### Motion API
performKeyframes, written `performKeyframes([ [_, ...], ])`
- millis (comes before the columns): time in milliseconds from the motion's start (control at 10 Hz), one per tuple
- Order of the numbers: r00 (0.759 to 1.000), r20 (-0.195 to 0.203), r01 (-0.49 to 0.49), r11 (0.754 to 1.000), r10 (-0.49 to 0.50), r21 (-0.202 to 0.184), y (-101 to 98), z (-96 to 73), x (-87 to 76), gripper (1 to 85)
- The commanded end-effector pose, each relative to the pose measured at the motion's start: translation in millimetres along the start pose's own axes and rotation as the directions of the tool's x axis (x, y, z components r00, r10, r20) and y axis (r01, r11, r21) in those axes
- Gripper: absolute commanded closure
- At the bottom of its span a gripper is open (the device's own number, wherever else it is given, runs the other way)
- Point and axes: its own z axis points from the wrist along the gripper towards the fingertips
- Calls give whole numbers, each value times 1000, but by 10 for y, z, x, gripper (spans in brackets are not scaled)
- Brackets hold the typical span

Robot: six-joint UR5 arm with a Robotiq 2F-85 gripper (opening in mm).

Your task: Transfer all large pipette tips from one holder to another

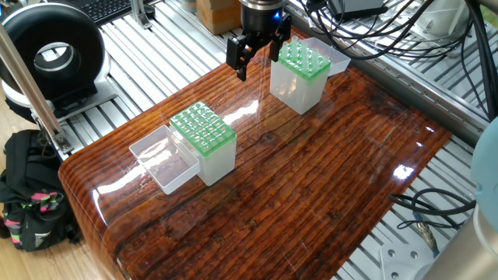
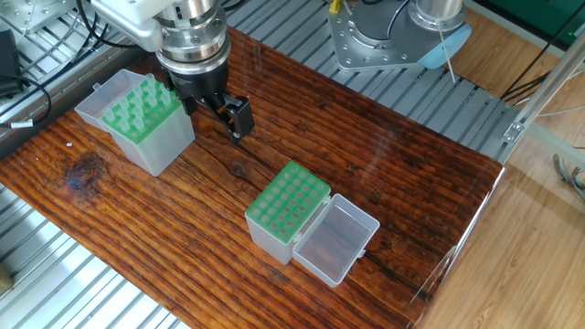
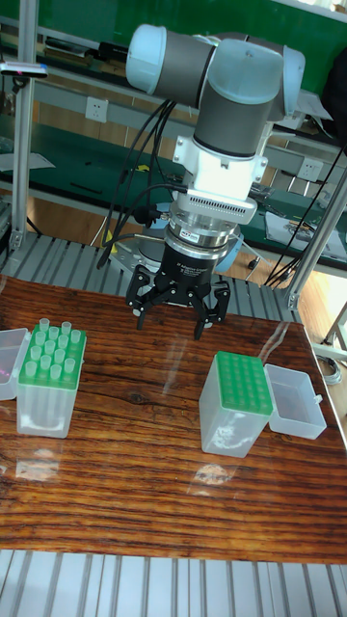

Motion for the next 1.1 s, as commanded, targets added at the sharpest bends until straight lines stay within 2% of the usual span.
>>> performKeyframes([
  [0,996,83,49,998,-46,-32,116,-9,-210,847],
  [500,997,76,36,999,-35,-23,112,49,-208,847],
  [1000,996,79,38,997,-33,-62,260,25,-196,847],
])
